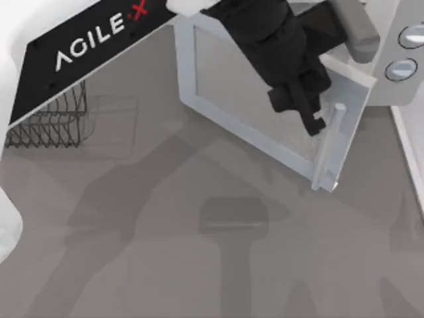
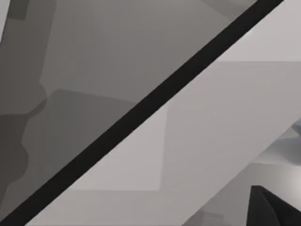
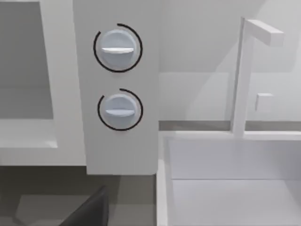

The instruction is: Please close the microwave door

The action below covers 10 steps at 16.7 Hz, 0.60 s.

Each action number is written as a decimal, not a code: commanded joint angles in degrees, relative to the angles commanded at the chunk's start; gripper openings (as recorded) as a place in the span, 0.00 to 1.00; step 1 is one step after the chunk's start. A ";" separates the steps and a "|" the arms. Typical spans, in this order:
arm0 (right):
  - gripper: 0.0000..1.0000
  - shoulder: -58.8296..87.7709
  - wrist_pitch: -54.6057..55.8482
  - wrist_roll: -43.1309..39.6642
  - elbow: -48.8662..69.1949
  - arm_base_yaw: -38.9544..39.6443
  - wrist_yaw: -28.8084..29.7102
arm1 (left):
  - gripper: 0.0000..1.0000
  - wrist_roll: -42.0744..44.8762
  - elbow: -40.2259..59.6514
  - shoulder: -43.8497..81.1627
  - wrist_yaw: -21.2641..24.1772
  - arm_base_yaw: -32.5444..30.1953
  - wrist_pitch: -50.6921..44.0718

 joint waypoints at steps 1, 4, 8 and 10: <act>1.00 0.00 0.00 0.00 0.00 0.00 0.00 | 0.00 -0.44 0.81 0.27 0.57 0.91 -0.39; 1.00 0.00 0.00 0.00 0.00 0.00 0.00 | 0.00 -0.63 1.18 0.42 0.70 1.29 -0.58; 1.00 0.00 0.00 0.00 0.00 0.00 0.00 | 0.00 0.25 1.70 -0.51 1.49 -0.59 -2.31; 1.00 0.00 0.00 0.00 0.00 0.00 0.00 | 0.00 0.93 2.30 -1.47 2.35 -2.38 -4.57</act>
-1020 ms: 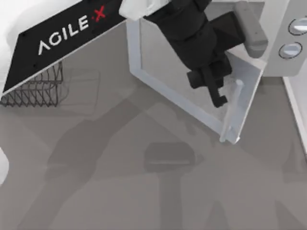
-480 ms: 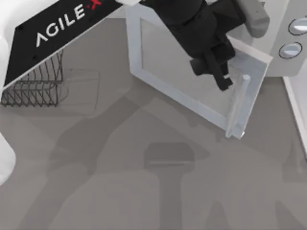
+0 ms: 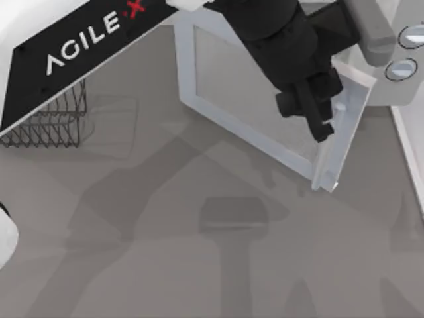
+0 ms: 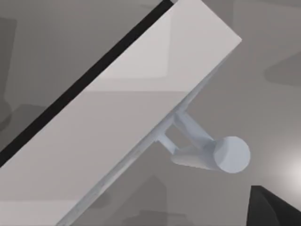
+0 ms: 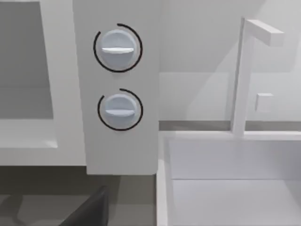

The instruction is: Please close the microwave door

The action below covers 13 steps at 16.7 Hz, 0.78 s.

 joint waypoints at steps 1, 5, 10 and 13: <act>1.00 0.00 0.00 0.00 0.00 0.00 0.00 | 0.00 0.18 0.16 -0.41 0.30 -0.62 -0.90; 1.00 0.00 0.00 0.00 0.00 0.00 0.00 | 0.00 -0.18 1.67 0.48 0.20 -0.98 -1.54; 1.00 0.00 0.00 0.00 0.00 0.00 0.00 | 0.00 -3.29 5.13 5.81 -2.53 1.51 2.30; 1.00 0.00 0.00 0.00 0.00 0.00 0.00 | 0.00 -3.21 4.92 5.69 -2.44 1.29 2.21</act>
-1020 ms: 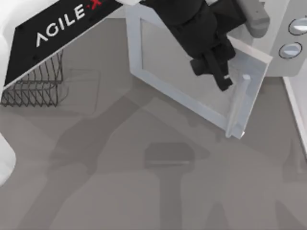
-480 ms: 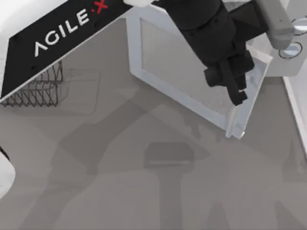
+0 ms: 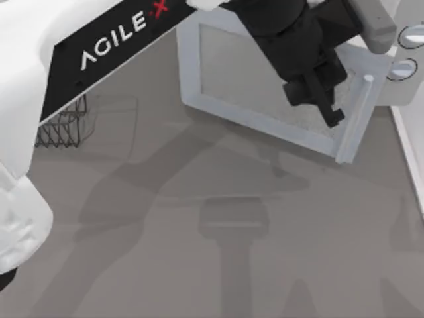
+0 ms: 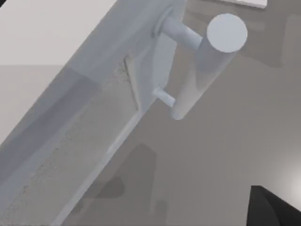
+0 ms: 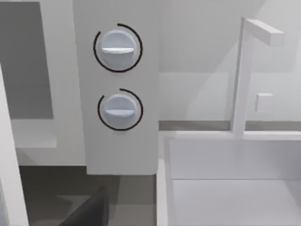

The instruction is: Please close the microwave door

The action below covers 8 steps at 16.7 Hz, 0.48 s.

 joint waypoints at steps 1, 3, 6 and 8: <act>1.00 0.00 0.00 0.00 0.00 0.00 0.00 | 0.00 0.02 0.14 -0.08 0.05 -0.10 0.04; 1.00 0.00 0.00 0.00 0.00 0.00 0.00 | 0.00 0.46 1.86 -0.27 0.93 -1.44 0.10; 1.00 0.00 0.00 0.00 0.00 0.00 0.00 | 0.00 -0.91 3.88 2.06 2.38 -5.90 -1.86; 1.00 0.00 0.00 0.00 0.00 0.00 0.00 | 0.00 -2.10 3.73 4.38 1.09 -6.89 -2.92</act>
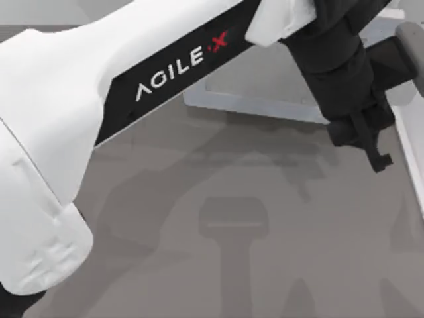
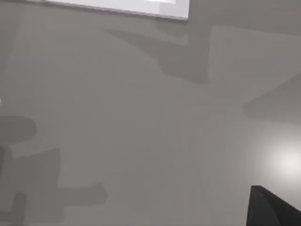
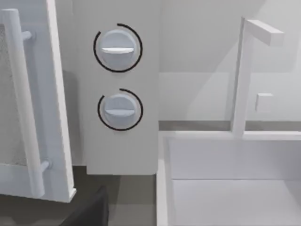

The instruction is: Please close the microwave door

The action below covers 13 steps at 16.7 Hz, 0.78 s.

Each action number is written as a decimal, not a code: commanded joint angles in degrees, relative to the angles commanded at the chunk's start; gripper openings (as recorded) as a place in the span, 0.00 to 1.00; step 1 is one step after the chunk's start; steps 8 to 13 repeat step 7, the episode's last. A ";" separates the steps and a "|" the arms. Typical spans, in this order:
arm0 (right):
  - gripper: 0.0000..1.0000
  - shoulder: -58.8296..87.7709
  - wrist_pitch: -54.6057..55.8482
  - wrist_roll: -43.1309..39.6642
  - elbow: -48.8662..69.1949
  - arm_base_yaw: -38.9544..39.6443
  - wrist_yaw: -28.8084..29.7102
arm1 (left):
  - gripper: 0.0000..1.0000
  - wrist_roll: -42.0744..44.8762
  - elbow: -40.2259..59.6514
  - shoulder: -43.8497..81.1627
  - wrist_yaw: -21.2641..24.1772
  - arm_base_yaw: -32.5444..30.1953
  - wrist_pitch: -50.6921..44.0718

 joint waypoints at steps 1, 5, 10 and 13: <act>1.00 0.00 0.00 0.00 0.00 0.00 0.00 | 0.00 -0.17 0.33 0.40 -1.45 0.35 0.03; 1.00 0.00 0.00 0.00 0.00 0.00 0.00 | 0.00 0.27 4.33 0.44 -2.55 4.81 0.41; 1.00 0.00 0.00 0.00 0.00 0.00 0.00 | 0.00 0.41 4.47 0.59 -1.83 5.05 0.18; 1.00 0.00 0.00 0.00 0.00 0.00 0.00 | 0.00 0.41 4.47 0.59 -1.83 5.05 0.18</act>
